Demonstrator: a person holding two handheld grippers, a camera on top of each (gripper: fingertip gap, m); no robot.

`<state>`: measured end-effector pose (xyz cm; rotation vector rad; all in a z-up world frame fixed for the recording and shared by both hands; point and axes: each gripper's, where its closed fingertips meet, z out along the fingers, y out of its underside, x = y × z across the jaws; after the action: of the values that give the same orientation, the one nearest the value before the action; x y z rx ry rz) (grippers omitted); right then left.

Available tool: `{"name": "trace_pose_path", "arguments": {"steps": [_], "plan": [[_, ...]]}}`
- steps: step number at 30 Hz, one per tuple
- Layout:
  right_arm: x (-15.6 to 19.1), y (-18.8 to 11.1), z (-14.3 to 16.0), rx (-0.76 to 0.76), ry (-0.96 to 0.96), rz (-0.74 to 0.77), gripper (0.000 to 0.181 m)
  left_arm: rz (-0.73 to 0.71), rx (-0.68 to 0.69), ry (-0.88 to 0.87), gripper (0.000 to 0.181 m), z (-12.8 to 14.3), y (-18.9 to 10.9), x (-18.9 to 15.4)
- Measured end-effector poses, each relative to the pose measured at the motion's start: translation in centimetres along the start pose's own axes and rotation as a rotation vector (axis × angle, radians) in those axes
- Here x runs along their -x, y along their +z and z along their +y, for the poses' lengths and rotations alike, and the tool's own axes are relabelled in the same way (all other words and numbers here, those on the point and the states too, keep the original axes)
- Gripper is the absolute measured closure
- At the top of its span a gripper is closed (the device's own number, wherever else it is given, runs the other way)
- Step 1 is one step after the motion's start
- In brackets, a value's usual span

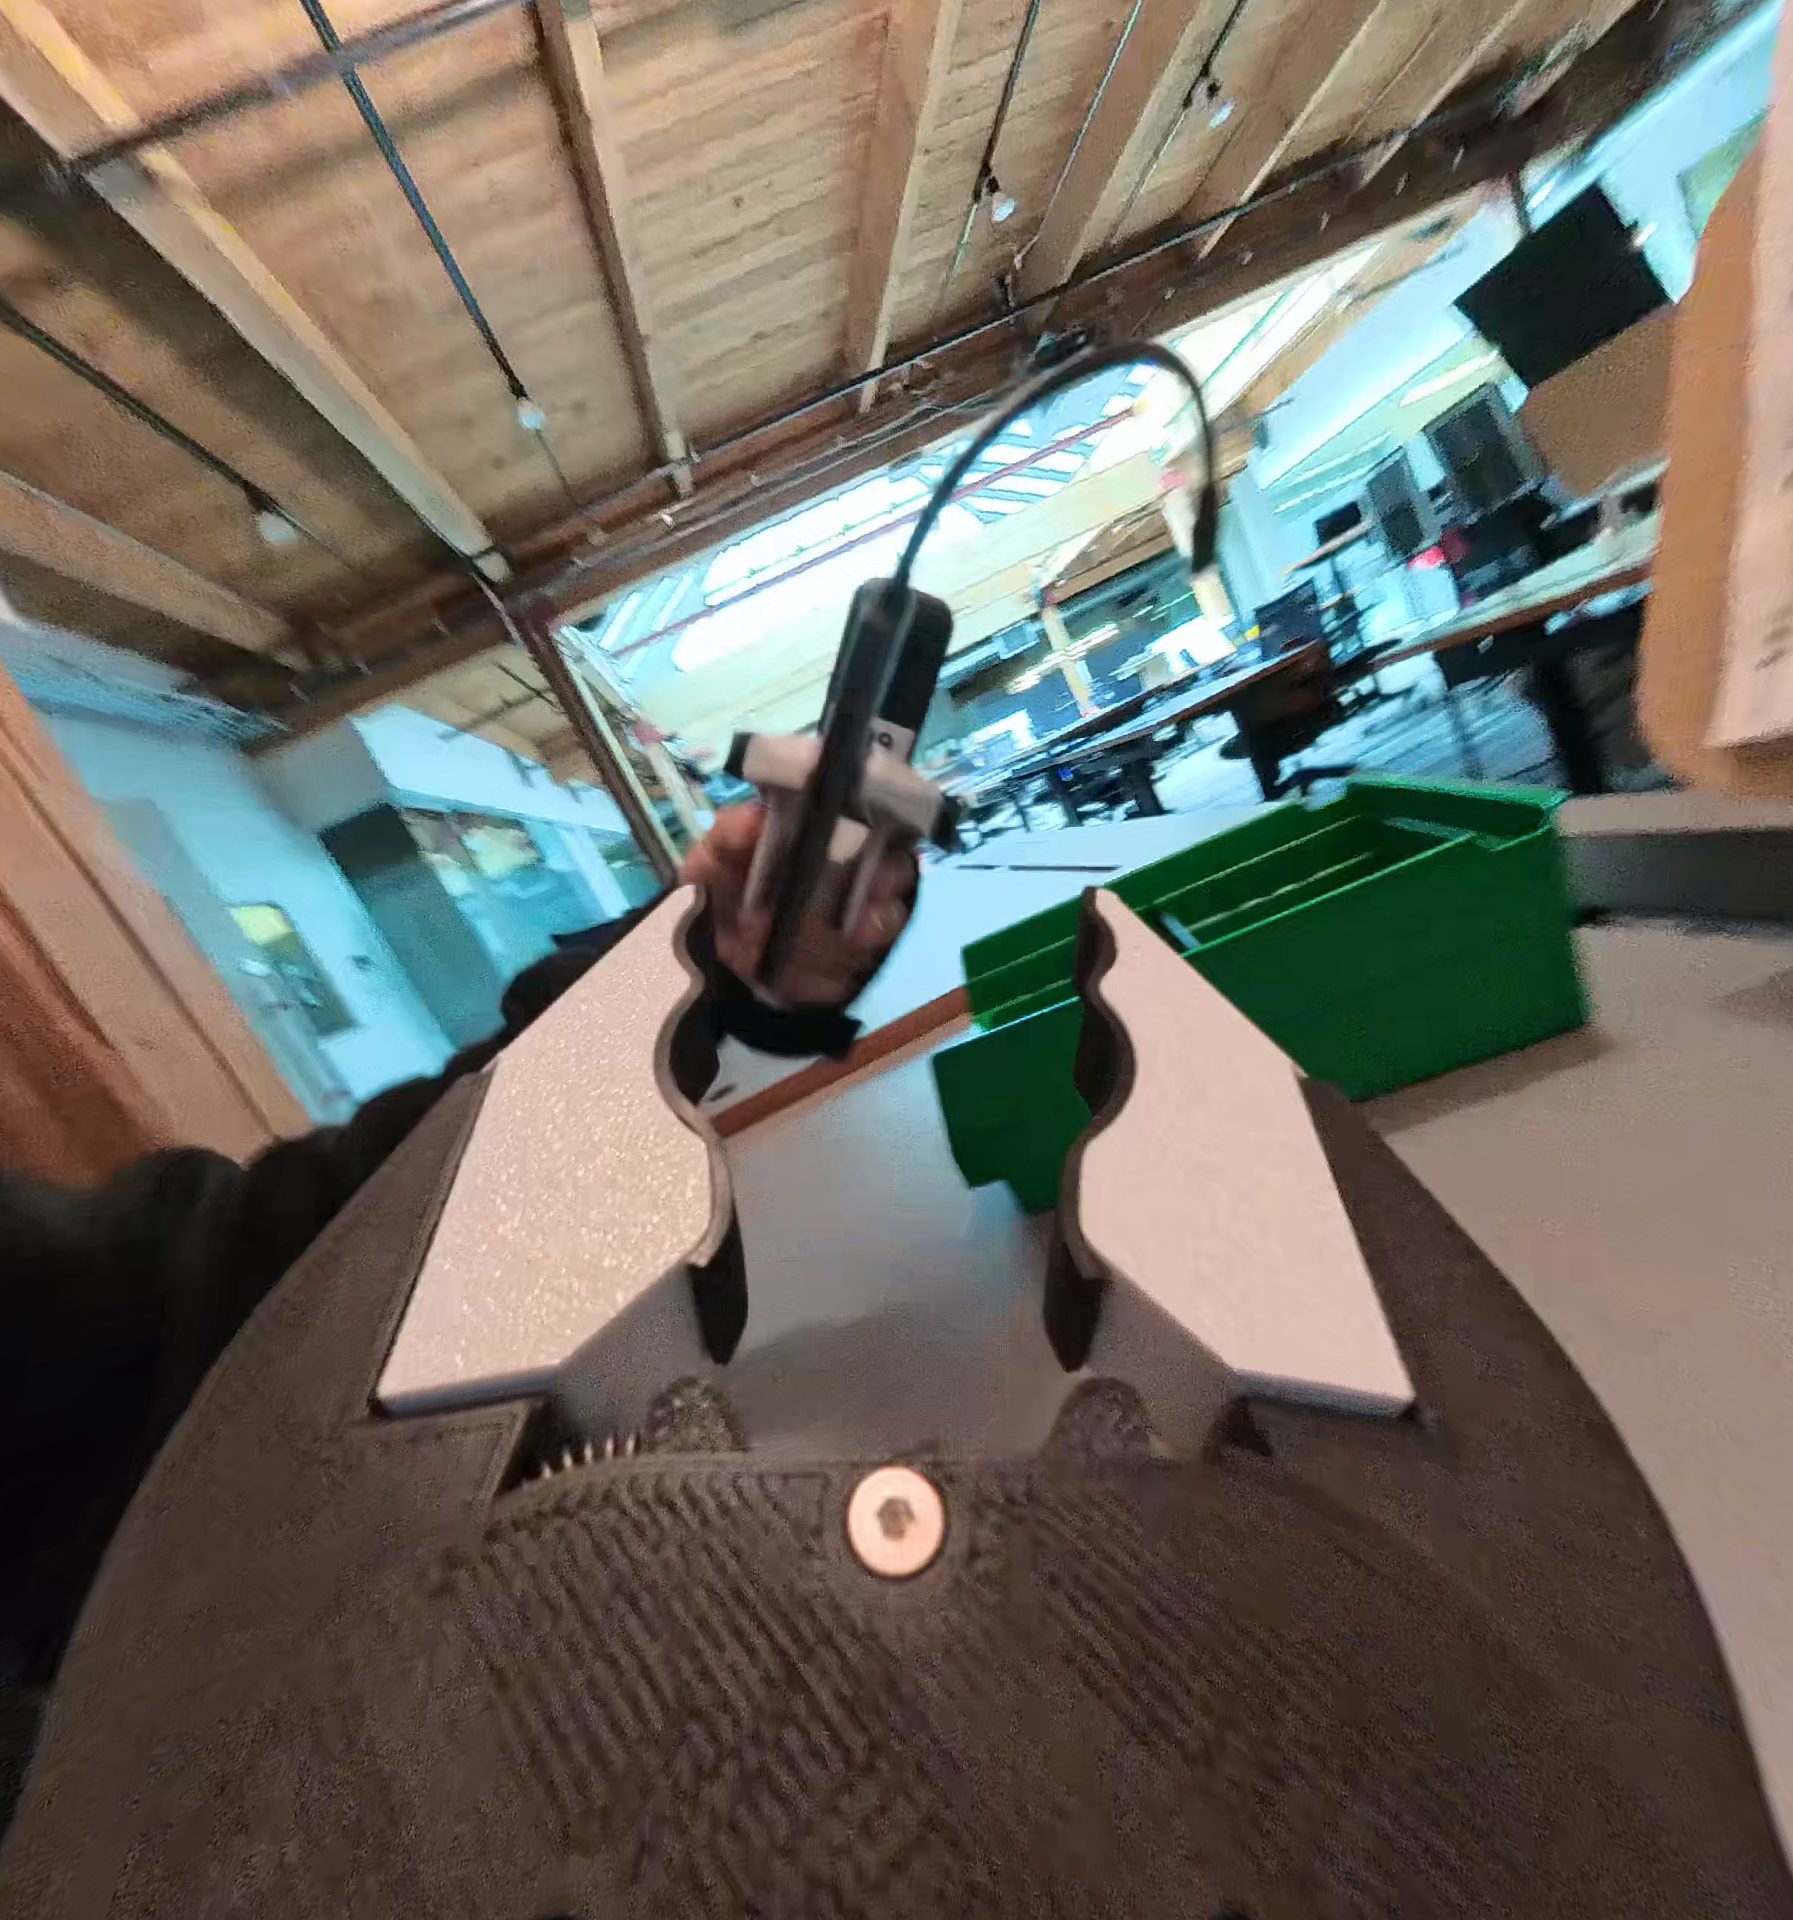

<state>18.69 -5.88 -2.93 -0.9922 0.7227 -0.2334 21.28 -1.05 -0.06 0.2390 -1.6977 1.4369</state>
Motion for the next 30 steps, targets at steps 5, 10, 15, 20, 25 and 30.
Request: {"name": "trace_pose_path", "arguments": {"steps": [5, 10, 15, 20, 25, 30], "plan": [[0.6, -0.4, 3.5, 0.072, 0.065, -0.091, 0.171, -0.096, 0.236, 0.095, 0.175, 7.3, 4.9, 2.9], [-1.2, -1.2, 4.5, 0.110, 0.159, -0.074, 0.173, -0.258, 0.260, 0.307, 0.174, 8.2, 5.3, 5.1], [-4.0, -2.7, 1.5, -0.128, 0.388, -0.017, 0.173, -0.545, 0.047, 0.729, 0.138, 4.3, 3.5, 5.4], [-5.2, -4.0, -0.1, -0.245, 0.641, -0.104, 0.173, -0.791, -0.056, 1.290, 0.113, 4.8, 3.3, 4.3], [-5.3, -3.6, 0.6, -0.204, 0.625, -0.075, 0.174, -0.837, -0.024, 1.438, 0.121, 4.8, 4.6, 5.2], [-5.5, -3.7, 1.1, -0.189, 0.670, -0.102, 0.173, -0.778, 0.003, 1.456, 0.142, 5.2, 5.7, 6.6]]}}
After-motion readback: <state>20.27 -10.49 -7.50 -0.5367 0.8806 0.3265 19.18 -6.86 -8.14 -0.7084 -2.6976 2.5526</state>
